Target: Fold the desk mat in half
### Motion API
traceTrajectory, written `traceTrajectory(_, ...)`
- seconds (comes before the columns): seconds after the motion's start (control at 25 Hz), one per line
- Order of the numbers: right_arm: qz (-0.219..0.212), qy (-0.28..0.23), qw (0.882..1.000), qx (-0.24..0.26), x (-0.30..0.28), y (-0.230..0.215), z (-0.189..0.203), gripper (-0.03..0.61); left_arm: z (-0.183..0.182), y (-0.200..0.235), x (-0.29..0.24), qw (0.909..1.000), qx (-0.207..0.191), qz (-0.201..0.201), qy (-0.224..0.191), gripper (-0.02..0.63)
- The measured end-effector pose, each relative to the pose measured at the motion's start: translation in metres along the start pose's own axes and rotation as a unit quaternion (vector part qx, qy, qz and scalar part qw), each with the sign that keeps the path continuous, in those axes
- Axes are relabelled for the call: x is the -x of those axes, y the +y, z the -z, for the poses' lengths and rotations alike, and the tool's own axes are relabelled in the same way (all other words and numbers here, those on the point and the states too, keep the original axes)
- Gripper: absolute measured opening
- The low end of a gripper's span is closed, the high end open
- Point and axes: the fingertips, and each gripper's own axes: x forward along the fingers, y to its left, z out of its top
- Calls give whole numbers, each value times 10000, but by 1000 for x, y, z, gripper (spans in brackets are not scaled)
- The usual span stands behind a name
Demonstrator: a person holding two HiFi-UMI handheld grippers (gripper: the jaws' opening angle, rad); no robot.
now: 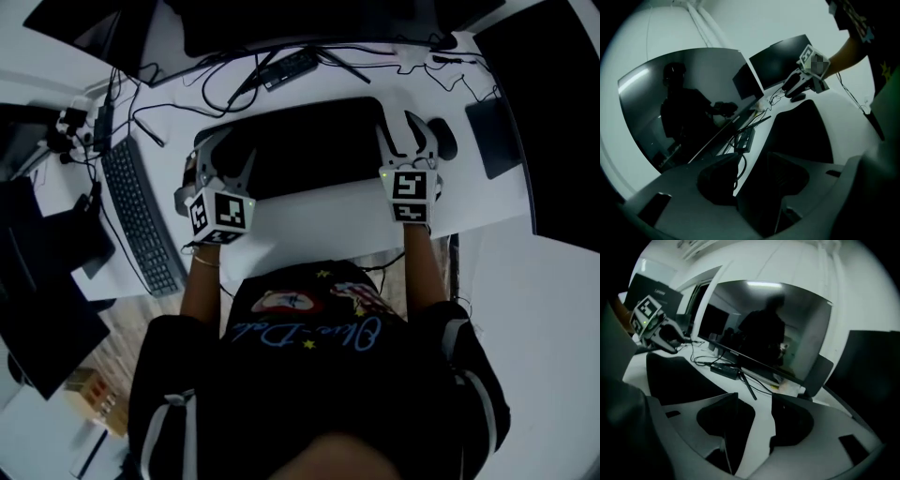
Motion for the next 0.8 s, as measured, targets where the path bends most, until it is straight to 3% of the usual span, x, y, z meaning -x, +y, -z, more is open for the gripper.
traceTrajectory(0.12,92,31,9990,-425,27,5,12,198,-18,-24,11,9991,-219,299,-192,192)
traceTrajectory(0.36,63,432,9986,-298,62,29,49,198,-35,-77,16,9940,-529,904,-310,182)
traceTrajectory(0.56,-47,666,9908,-1174,79,45,78,196,-34,-108,15,9899,-732,1201,-182,164)
traceTrajectory(0.64,-146,838,9932,-800,77,52,87,196,-29,-116,14,9876,-825,1333,-65,164)
traceTrajectory(0.8,-362,1183,9912,480,72,63,100,210,-18,-129,17,9841,-827,1567,149,164)
